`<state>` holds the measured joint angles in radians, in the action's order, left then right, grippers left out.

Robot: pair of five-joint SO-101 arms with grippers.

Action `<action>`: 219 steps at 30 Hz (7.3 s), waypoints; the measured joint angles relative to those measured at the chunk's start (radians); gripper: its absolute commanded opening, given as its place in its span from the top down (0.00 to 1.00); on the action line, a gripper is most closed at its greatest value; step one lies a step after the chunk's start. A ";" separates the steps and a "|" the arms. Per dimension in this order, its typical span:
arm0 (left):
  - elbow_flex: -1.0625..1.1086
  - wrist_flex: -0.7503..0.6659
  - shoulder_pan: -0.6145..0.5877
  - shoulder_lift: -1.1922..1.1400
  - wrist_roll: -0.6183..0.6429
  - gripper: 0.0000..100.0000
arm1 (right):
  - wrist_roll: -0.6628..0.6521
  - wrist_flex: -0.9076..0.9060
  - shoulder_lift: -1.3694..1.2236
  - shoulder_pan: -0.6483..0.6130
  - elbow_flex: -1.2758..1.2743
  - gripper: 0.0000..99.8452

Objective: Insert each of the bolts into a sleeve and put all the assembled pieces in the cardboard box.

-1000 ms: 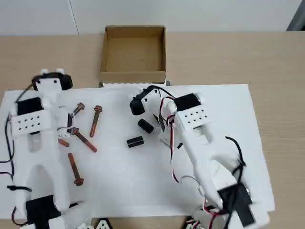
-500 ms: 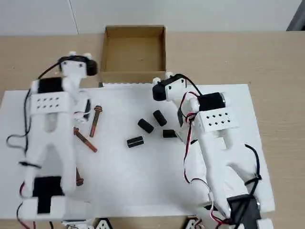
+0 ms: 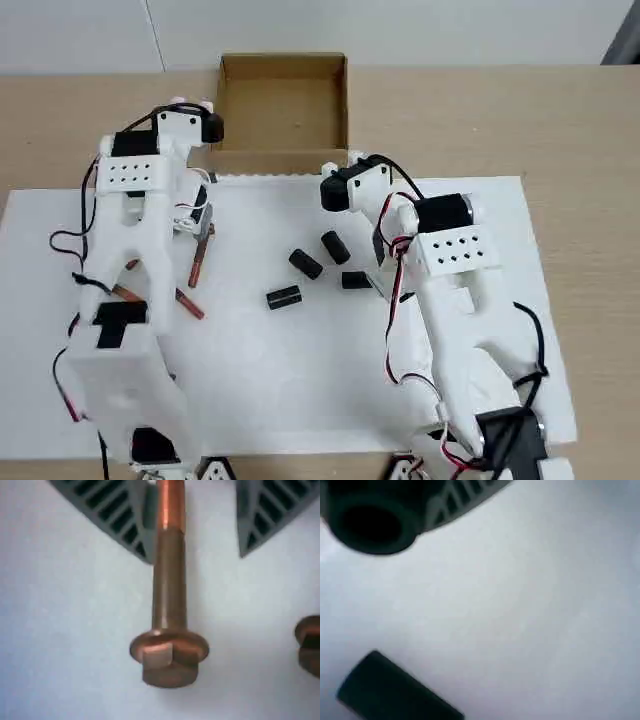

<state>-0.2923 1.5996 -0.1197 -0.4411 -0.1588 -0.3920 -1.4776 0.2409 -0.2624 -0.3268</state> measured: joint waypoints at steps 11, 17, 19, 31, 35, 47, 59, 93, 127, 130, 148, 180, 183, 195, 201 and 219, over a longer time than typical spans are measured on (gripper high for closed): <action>-0.015 -0.032 0.023 -0.103 -0.002 0.89 | 0.000 0.000 0.000 0.000 0.000 0.99; -0.018 -0.072 0.023 -0.164 -0.005 0.90 | 0.000 0.000 0.000 0.000 0.000 0.99; -0.026 -0.075 0.023 -0.176 -0.005 0.95 | 0.000 0.000 0.000 0.000 0.000 0.99; -0.029 -0.075 0.037 -0.183 0.000 1.00 | 0.000 0.000 0.000 0.000 0.000 0.99; -0.049 -0.052 0.037 -0.176 0.000 1.00 | 0.012 -0.034 0.051 0.000 -0.002 0.99; -0.063 0.124 0.031 0.086 0.002 1.00 | 0.164 -0.147 0.446 -0.032 -0.081 1.00; 0.163 0.133 0.074 0.582 0.044 1.00 | 0.210 -0.140 0.735 0.209 -0.083 1.00; 1.508 -0.825 0.143 1.869 0.439 1.00 | 0.442 0.577 1.401 -0.095 -1.040 1.00; 1.729 -0.971 0.578 2.236 0.804 1.00 | 0.282 0.621 1.560 -0.408 -1.171 1.00; 1.755 -0.971 0.583 2.236 0.806 1.00 | 0.281 0.621 1.560 -0.433 -1.171 1.00; 1.806 -0.971 0.629 2.237 0.815 1.00 | 0.281 0.621 1.560 -0.445 -1.171 1.00; 1.811 -0.736 0.750 2.251 0.690 0.82 | 0.276 0.621 1.559 -0.445 -1.174 1.00; 1.811 -0.735 0.718 2.251 0.663 0.82 | 0.276 0.621 1.559 -0.445 -1.172 1.00; 1.748 -0.729 0.651 2.249 0.615 0.86 | 0.276 0.621 1.559 -0.445 -1.172 1.00; 1.695 -0.729 0.586 2.249 0.609 0.99 | 0.313 0.621 1.559 -0.414 -1.172 1.00; 1.863 -0.729 0.189 2.249 0.304 0.99 | 0.516 0.621 1.324 -0.155 -0.931 1.00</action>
<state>1.5704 0.8707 0.0690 1.8082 0.1450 0.1235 -0.8562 1.5650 -0.4173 -1.2582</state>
